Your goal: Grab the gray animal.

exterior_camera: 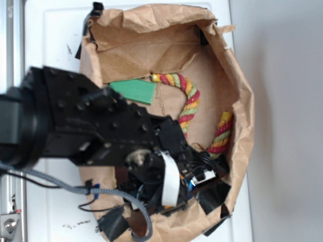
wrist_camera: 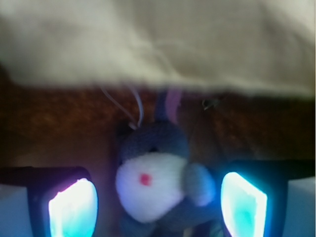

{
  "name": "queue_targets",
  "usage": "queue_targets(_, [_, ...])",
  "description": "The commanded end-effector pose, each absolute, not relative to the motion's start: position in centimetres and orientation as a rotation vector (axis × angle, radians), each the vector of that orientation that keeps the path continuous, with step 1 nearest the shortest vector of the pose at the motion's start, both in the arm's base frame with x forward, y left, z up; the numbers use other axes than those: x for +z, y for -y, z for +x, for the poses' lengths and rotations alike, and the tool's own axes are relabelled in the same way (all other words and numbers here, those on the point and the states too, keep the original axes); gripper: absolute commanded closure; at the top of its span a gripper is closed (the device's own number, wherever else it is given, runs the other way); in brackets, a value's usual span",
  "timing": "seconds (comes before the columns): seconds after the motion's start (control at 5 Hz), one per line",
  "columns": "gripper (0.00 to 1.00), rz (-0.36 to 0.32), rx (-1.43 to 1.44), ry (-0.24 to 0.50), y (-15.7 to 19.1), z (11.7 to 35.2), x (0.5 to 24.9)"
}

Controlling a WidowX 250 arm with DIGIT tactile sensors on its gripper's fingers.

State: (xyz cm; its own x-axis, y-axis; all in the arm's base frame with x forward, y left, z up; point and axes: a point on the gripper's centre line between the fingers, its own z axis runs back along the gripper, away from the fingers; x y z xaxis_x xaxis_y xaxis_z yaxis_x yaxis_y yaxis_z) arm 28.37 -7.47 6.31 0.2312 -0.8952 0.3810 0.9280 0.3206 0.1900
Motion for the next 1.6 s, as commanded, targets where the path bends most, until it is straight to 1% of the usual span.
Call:
queue_targets(0.0, [0.00,-0.016,-1.256,0.478,8.2,30.6,4.9])
queue_targets(0.2, [0.06,0.019,-1.216,0.478,7.4,31.4,3.5])
queue_targets(0.4, [1.00,0.014,-1.201,0.493,6.9,31.6,3.7])
queue_targets(0.8, [1.00,-0.110,-1.098,0.513,4.1,31.4,8.6])
queue_targets(1.0, [1.00,-0.136,-1.058,0.508,1.8,31.0,10.4])
queue_targets(1.2, [1.00,-0.142,-1.013,0.464,0.1,30.7,11.2])
queue_targets(1.4, [1.00,-0.046,-0.871,0.350,-2.2,28.6,12.6])
